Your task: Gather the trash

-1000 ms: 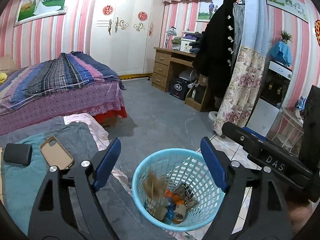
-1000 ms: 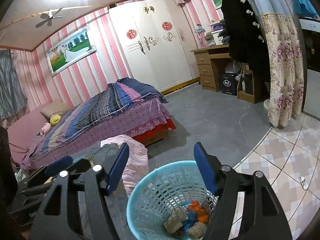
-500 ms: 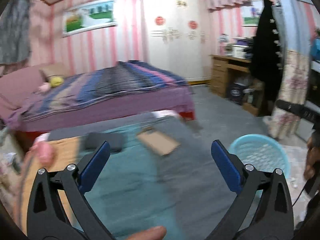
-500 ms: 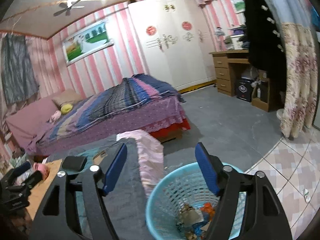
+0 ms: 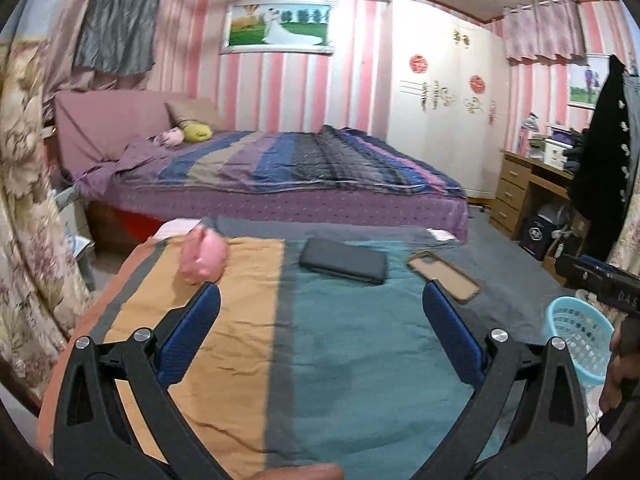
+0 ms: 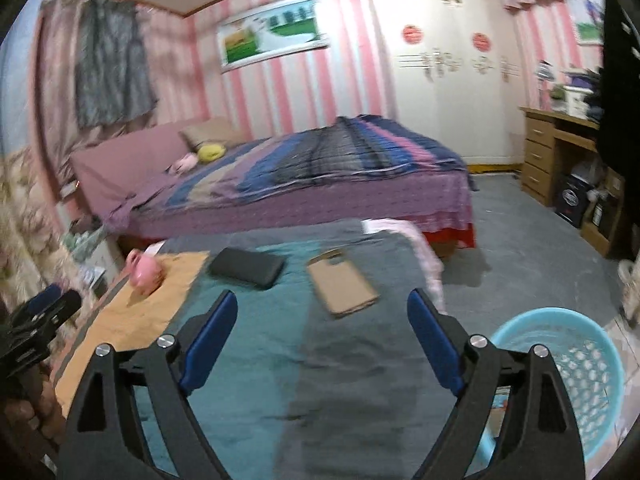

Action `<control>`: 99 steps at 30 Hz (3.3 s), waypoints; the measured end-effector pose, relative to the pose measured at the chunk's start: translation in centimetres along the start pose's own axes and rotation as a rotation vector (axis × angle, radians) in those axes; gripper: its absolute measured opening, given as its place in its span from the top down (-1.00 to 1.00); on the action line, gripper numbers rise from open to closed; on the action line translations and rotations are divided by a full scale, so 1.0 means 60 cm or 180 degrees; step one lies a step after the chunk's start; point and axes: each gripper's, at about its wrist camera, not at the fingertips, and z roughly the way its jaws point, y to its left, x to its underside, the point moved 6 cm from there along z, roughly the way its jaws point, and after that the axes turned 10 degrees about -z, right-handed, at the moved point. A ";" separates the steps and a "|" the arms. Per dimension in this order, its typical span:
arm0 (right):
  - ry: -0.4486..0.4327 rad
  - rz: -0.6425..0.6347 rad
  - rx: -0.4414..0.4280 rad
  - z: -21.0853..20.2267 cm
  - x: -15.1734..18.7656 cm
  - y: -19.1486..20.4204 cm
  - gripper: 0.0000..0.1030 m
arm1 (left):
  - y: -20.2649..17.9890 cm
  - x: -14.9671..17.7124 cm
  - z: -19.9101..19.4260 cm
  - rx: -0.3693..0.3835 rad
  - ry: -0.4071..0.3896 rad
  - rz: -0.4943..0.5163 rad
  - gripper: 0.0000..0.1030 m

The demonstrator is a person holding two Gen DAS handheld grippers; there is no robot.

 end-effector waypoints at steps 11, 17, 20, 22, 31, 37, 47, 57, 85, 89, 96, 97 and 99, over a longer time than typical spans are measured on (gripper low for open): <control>0.0033 -0.0519 -0.0244 0.053 0.005 0.203 -0.73 | 0.066 0.012 -0.009 -0.0188 -0.0149 -0.0074 -0.90; -0.0043 -0.0501 -0.0279 0.053 0.003 0.239 -0.79 | 0.073 0.015 -0.014 -0.0210 -0.0180 -0.0033 -0.90; -0.0048 -0.0463 -0.0267 0.051 0.000 0.236 -0.79 | 0.071 0.017 -0.012 -0.0187 -0.0152 -0.0064 -0.90; -0.0056 -0.0439 -0.0235 0.046 0.000 0.230 -0.79 | 0.065 0.021 -0.011 -0.0174 -0.0128 -0.0052 -0.90; -0.0069 -0.0418 -0.0125 0.030 -0.008 0.182 -0.79 | 0.044 0.028 -0.003 -0.0144 -0.0072 -0.0115 -0.90; -0.0058 -0.0385 -0.0131 0.029 -0.008 0.167 -0.80 | 0.035 0.035 0.005 -0.0154 -0.0019 -0.0103 -0.90; -0.0045 -0.0368 -0.0148 0.031 -0.007 0.162 -0.80 | 0.035 0.039 0.008 -0.0170 0.0001 -0.0107 -0.90; -0.0048 -0.0395 -0.0128 0.031 -0.006 0.159 -0.80 | 0.038 0.038 0.005 -0.0193 -0.0017 -0.0118 -0.90; -0.0047 -0.0445 -0.0146 0.030 -0.003 0.164 -0.80 | 0.052 0.033 0.004 -0.0326 -0.0022 -0.0158 -0.90; -0.0043 -0.0445 -0.0147 0.031 -0.002 0.164 -0.80 | 0.051 0.032 0.008 -0.0323 -0.0016 -0.0167 -0.90; -0.0032 -0.0450 -0.0150 0.032 -0.001 0.166 -0.80 | 0.052 0.034 0.009 -0.0330 -0.0001 -0.0153 -0.90; -0.0039 -0.0449 -0.0145 0.031 -0.002 0.166 -0.80 | 0.053 0.034 0.009 -0.0331 -0.0002 -0.0167 -0.90; -0.0037 -0.0465 -0.0146 0.028 -0.003 0.165 -0.80 | 0.056 0.034 0.010 -0.0343 0.0003 -0.0183 -0.90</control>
